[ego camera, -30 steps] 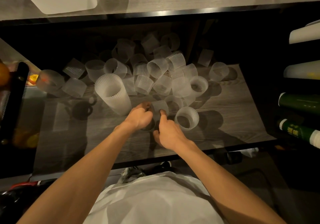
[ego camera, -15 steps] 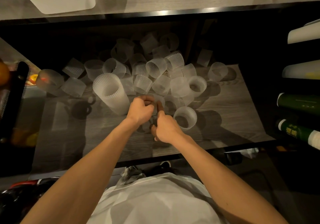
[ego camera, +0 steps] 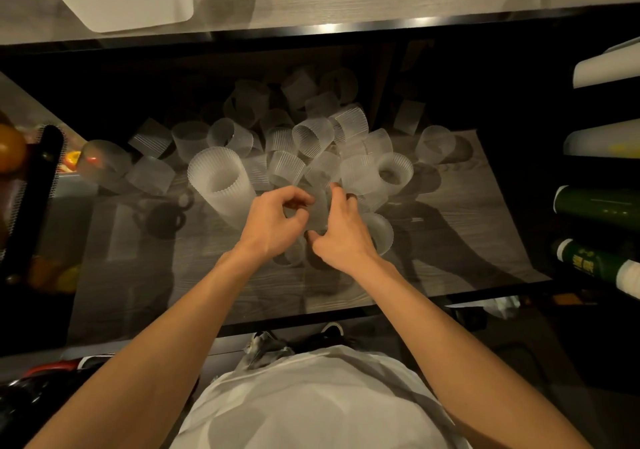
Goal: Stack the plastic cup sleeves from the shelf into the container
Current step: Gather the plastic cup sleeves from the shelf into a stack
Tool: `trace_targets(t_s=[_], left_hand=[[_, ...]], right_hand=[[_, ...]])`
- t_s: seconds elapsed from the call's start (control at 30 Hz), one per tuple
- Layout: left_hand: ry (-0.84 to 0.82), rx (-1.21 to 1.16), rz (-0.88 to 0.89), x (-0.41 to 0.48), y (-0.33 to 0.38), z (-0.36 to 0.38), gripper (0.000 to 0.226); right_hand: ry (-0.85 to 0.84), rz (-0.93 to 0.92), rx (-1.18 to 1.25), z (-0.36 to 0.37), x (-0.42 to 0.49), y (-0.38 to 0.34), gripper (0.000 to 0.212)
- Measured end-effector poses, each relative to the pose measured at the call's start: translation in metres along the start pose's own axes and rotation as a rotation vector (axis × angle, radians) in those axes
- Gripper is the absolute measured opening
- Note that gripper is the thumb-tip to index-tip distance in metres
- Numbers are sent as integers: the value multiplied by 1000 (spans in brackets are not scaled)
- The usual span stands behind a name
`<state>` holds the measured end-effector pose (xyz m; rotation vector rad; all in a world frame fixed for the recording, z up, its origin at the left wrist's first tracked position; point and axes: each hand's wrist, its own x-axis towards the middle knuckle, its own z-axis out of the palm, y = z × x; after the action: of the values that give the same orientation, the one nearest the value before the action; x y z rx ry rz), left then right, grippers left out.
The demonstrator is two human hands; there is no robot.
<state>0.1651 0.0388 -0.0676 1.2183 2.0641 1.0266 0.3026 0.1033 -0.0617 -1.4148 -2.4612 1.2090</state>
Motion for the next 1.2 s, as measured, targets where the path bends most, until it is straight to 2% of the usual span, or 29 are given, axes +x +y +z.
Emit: trace_targets(t_s=[0.07,0.13,0.23,0.37,0.57,0.8,0.87,0.97,1.07,1.2], left_hand=[[-11,30,38,-9,-2,-8,24],[-20,42,49,-18,-7,-15,26],[7,59,55,-29,-18,-20,29],[43,128,49,-41,-33,-21,50],[23,38,-103,-57,-55,-20,73],[-15,69,-189,-63,-64,-16,77],[-74,67,-241,-61,-63,-14,87],[-164,39,-264,-57,-60,-10,80],[-131,64,-258,-51,-57,-8,79],[4,87,-55,-36,-38,-7,66]], right_hand=[[-51,-1,1,0,2,-1,103],[-111,-22,-8,3,3,0,97],[-108,-56,51,13,2,2,83],[-72,-108,66,25,-3,7,76],[-96,-169,78,35,-9,9,64],[-169,-108,-90,48,-9,13,79],[-197,-56,-137,50,-8,14,90],[-246,-39,-107,50,-6,15,91],[-188,-80,-62,45,-7,17,76],[27,-204,20,21,-7,16,55]])
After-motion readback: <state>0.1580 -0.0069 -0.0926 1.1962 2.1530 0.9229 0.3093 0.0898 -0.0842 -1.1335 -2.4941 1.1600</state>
